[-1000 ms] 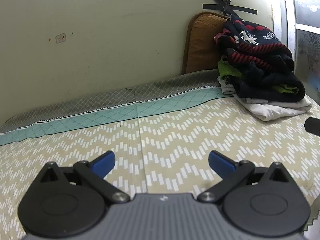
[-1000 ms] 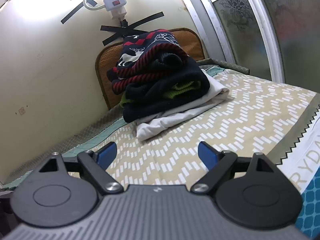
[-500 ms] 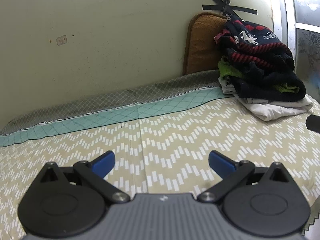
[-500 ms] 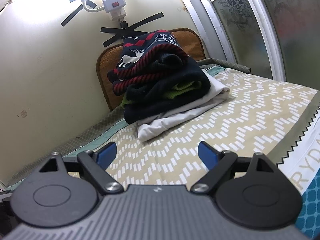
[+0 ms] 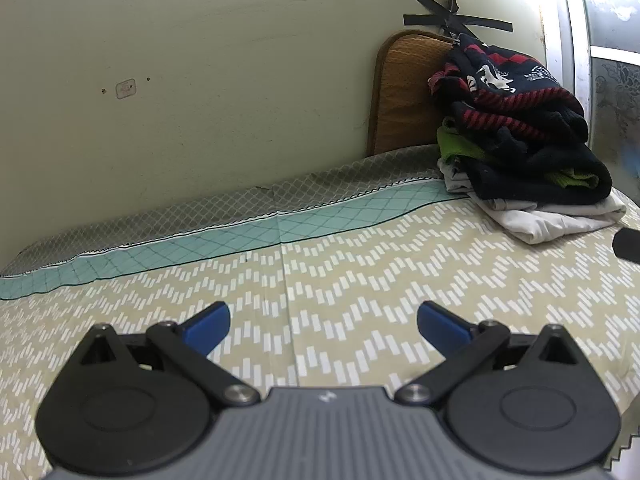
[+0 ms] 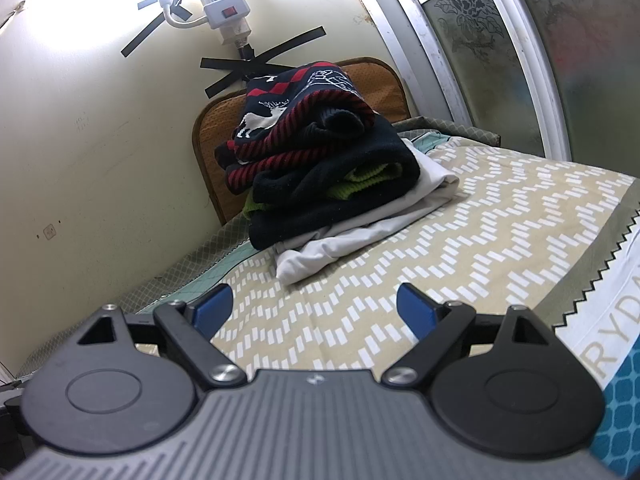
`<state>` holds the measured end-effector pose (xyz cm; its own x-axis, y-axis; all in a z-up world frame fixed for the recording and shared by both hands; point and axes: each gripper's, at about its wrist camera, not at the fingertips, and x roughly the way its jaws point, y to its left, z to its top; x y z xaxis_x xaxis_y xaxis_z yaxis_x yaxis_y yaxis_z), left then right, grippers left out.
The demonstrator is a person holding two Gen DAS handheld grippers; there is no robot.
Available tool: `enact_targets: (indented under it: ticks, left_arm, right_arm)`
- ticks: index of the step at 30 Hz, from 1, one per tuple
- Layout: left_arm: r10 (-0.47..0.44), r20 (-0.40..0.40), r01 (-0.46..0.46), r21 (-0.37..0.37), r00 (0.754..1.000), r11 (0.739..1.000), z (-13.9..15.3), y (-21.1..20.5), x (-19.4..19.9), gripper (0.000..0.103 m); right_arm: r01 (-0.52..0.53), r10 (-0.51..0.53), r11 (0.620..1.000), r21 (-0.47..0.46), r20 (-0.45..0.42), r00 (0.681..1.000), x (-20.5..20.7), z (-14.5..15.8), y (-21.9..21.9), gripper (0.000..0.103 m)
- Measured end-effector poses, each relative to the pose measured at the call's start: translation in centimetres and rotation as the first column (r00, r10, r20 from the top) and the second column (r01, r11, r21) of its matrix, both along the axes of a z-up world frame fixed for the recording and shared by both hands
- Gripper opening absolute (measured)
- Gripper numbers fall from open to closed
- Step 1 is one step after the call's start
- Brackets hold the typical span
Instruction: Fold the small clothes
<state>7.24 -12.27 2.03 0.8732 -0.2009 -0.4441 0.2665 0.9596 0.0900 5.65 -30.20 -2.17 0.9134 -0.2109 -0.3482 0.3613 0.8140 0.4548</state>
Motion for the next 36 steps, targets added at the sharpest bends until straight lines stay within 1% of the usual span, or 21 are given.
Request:
enact_targets:
  ticks: [11, 17, 22, 29, 36]
  left_arm:
    - [0.017, -0.013, -0.017, 0.001, 1.0, 1.0, -0.02, 0.3, 0.31, 0.103]
    - [0.039, -0.002, -0.039, 0.04, 0.999, 0.998, -0.08, -0.09, 0.29, 0.103]
    - [0.038, -0.004, -0.038, 0.051, 0.999, 0.998, -0.14, -0.1, 0.31, 0.103]
    - [0.034, -0.016, -0.034, 0.048, 0.999, 0.998, -0.19, 0.01, 0.51, 0.103]
    - [0.052, -0.035, -0.051, 0.037, 0.998, 0.998, -0.1, 0.35, 0.77, 0.103]
  right_arm:
    - [0.0, 0.0, 1.0, 0.001, 0.002, 1.0, 0.03, -0.01, -0.05, 0.091]
    - [0.002, -0.002, 1.0, 0.002, 0.002, 1.0, 0.04, -0.01, -0.03, 0.091]
    - [0.003, -0.003, 1.0, 0.002, 0.002, 1.0, 0.01, -0.04, -0.08, 0.091]
    - [0.006, -0.006, 1.0, 0.003, -0.002, 1.0, 0.08, -0.03, 0.23, 0.091]
    - [0.006, -0.006, 1.0, 0.007, -0.005, 1.0, 0.17, -0.1, 0.16, 0.091]
